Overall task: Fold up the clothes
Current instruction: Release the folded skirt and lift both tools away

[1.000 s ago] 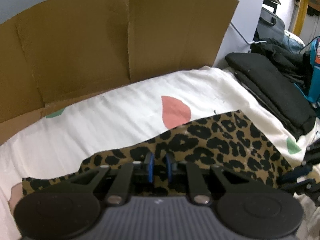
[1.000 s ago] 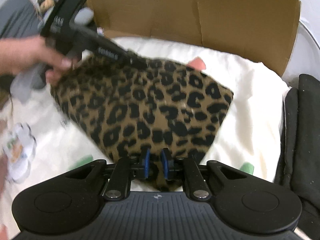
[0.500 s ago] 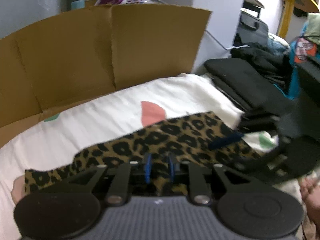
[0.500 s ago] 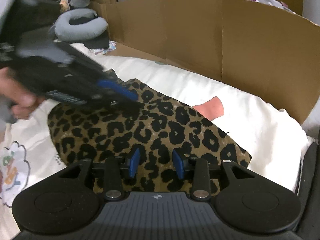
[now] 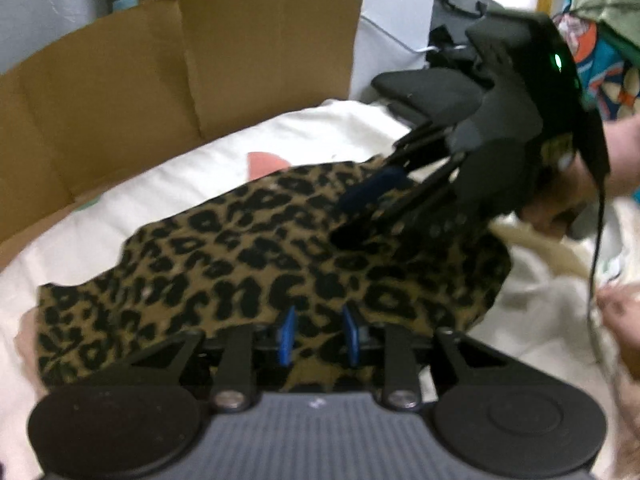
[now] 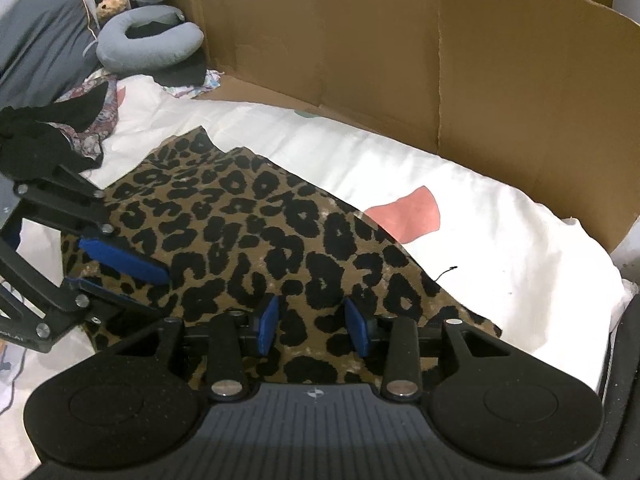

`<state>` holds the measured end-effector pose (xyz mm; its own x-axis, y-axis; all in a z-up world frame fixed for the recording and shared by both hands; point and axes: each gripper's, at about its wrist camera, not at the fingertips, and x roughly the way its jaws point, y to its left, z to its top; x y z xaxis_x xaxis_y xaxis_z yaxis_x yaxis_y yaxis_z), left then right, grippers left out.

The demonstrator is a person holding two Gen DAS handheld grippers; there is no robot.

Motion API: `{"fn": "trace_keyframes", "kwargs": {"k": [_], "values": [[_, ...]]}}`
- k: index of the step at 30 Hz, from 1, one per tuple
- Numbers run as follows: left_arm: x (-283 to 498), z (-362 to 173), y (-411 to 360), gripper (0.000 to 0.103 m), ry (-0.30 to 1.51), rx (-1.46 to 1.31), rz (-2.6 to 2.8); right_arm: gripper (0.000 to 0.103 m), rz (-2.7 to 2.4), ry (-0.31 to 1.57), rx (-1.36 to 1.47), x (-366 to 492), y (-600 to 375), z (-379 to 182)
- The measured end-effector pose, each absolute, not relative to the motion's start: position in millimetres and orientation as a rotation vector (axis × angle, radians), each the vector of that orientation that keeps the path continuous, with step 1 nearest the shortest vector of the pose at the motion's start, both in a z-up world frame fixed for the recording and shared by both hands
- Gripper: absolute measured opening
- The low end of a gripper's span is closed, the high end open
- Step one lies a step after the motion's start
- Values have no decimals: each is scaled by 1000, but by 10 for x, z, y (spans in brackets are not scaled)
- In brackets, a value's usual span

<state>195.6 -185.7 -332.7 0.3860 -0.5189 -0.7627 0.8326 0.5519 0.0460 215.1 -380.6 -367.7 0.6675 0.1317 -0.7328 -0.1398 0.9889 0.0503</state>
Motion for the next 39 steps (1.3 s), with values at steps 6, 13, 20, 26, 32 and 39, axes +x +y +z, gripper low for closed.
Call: {"fn": "trace_keyframes", "kwargs": {"k": [6, 13, 20, 26, 32, 39], "values": [[1910, -3439, -1530, 29, 770, 500, -818, 46, 113, 858, 24, 2235, -3921, -3737], [1926, -3435, -1190, 29, 785, 518, -727, 50, 115, 866, 6, 2269, -3924, -3766], [1998, -3318, -949, 30, 797, 488, -628, 50, 108, 874, 18, 2282, -3952, -3704], [1961, -3139, -827, 29, 809, 393, -590, 50, 110, 825, 44, 2163, -3935, -3482], [1906, -3148, -825, 34, 844, 319, -595, 50, 168, 792, 52, 1908, -3665, -3324], [1912, -3241, -840, 40, 868, 271, -594, 48, 260, 791, 25, 1614, -3195, -3371]]}}
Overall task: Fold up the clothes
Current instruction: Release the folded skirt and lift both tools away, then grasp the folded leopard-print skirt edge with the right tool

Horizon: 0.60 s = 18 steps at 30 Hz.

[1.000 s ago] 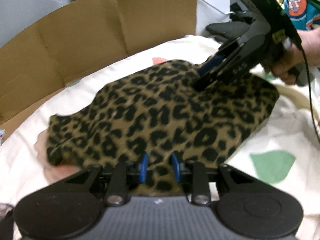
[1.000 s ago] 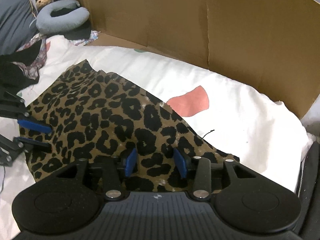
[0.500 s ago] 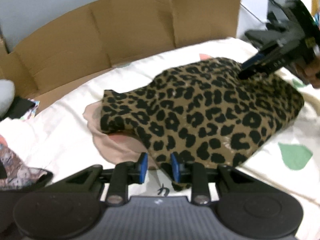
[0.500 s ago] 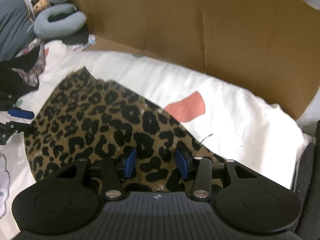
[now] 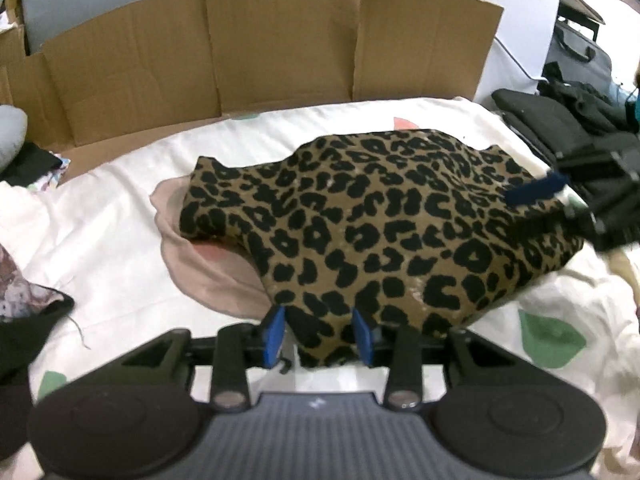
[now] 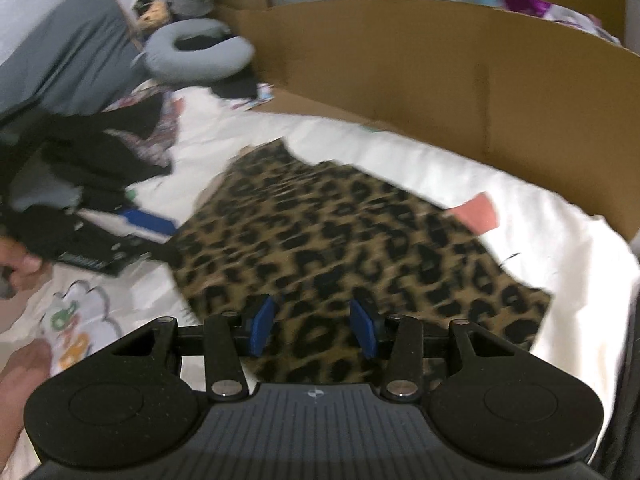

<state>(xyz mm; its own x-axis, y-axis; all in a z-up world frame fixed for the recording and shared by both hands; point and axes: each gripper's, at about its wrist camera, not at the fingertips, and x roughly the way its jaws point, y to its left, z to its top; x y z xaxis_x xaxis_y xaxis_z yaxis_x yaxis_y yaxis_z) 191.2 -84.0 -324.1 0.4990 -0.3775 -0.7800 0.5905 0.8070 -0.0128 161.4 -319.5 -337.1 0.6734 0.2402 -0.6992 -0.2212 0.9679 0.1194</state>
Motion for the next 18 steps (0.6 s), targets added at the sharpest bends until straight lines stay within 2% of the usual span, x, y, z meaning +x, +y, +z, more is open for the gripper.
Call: {"fn": "trace_keyframes", "kwargs": {"k": [2, 3, 18], "values": [[1931, -3259, -826, 40, 875, 250, -587, 30, 262, 797, 18, 1593, -3110, -3400], [1939, -3264, -818, 40, 878, 241, -586, 27, 263, 803, 18, 1587, -3071, -3415], [2008, -3402, -757, 43, 922, 167, -588, 22, 265, 875, -89, 1562, -2951, -3661]]}}
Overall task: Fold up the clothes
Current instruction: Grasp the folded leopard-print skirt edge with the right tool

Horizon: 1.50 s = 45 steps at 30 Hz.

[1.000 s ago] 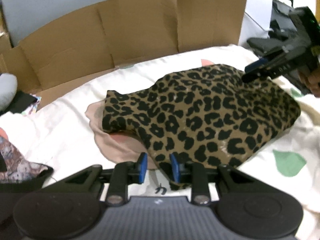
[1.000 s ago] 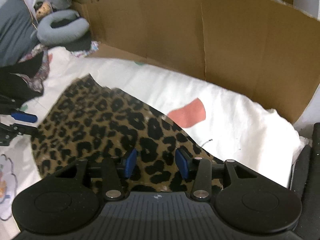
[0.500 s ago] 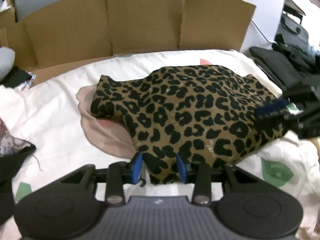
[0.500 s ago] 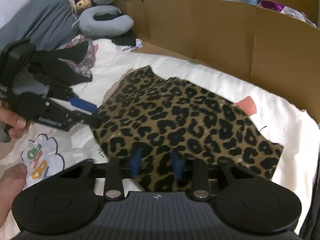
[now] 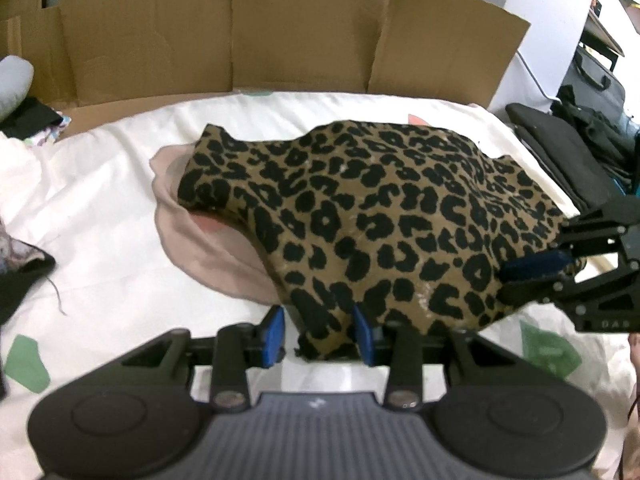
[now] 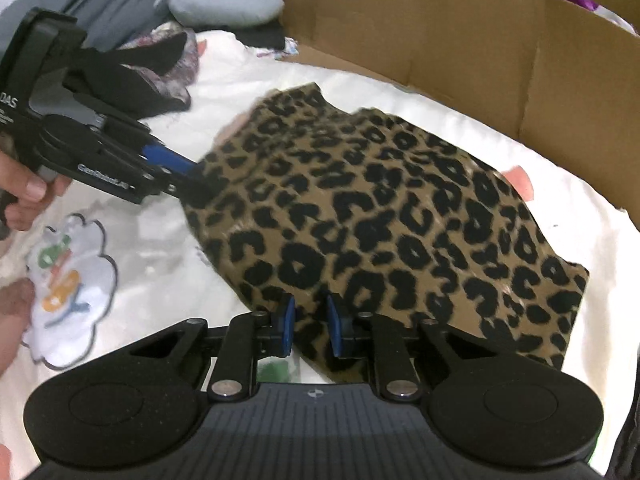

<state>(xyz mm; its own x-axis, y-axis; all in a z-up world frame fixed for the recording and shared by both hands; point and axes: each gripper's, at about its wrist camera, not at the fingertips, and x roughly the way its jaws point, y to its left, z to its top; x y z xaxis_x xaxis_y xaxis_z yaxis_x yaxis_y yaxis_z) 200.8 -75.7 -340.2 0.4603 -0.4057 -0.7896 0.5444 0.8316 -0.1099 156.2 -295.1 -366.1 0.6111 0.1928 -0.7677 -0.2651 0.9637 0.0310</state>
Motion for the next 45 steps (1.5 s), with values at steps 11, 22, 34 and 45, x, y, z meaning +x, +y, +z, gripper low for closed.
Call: {"fn": "trace_keyframes", "kwargs": {"k": [11, 22, 34, 45], "values": [[2022, -3303, -636, 34, 914, 142, -563, 23, 119, 892, 0, 1268, -3467, -3543], [1986, -3200, -562, 34, 939, 45, -571, 26, 55, 907, 340, 880, -3906, -3423], [2028, -3356, -644, 38, 975, -17, -592, 44, 22, 905, 916, 825, -4265, -4022], [2116, -3506, -549, 28, 1016, -103, -579, 26, 1, 835, 1125, 850, -4381, -4244]]}}
